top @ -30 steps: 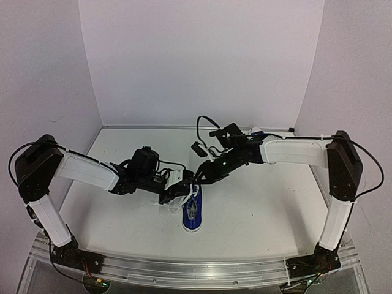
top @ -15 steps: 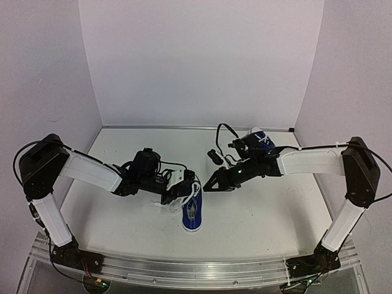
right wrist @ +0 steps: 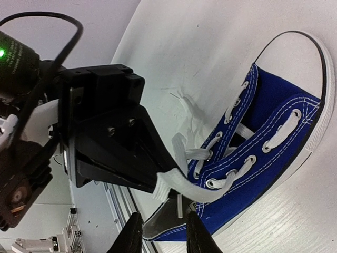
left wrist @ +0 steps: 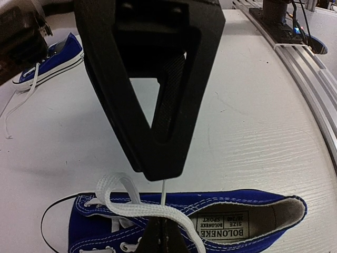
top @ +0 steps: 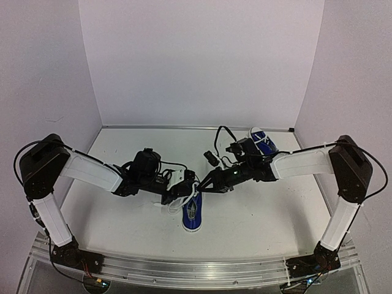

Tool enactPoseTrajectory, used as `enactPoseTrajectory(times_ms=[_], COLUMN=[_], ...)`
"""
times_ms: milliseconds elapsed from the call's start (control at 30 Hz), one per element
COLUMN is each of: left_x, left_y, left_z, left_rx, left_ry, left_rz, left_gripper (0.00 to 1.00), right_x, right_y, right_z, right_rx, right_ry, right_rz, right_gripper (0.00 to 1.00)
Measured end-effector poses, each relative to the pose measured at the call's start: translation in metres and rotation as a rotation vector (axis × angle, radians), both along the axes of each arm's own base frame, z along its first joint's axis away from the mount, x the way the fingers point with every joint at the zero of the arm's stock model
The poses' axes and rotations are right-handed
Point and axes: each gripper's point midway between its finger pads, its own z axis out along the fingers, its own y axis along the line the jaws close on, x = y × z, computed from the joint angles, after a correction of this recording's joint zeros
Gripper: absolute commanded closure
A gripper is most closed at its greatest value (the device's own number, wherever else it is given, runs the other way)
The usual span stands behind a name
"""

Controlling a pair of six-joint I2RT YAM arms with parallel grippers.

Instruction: Tie the shoes

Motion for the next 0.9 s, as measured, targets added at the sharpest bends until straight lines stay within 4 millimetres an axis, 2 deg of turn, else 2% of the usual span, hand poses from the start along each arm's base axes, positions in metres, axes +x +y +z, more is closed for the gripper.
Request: enactPoseTrajectory(times_ms=[200, 433, 900], left_x=[0.001, 0.001, 0.001], left_y=[-0.001, -0.001, -0.001], left_z=[0.001, -0.002, -0.004], left_rx=[-0.006, -0.005, -0.002], left_ry=[0.003, 0.01, 0.015], left_rz=[0.003, 0.006, 0.008], left_gripper=[1.0, 1.0, 1.0], right_x=[0.001, 0.001, 0.0], right_y=[0.002, 0.004, 0.008], right_z=[-0.015, -0.015, -0.018], right_rx=[-0.013, 0.001, 0.021], right_ry=[0.031, 0.04, 0.059], right_rz=[-0.004, 0.001, 0.016], right_gripper=[0.75, 0.8, 0.83])
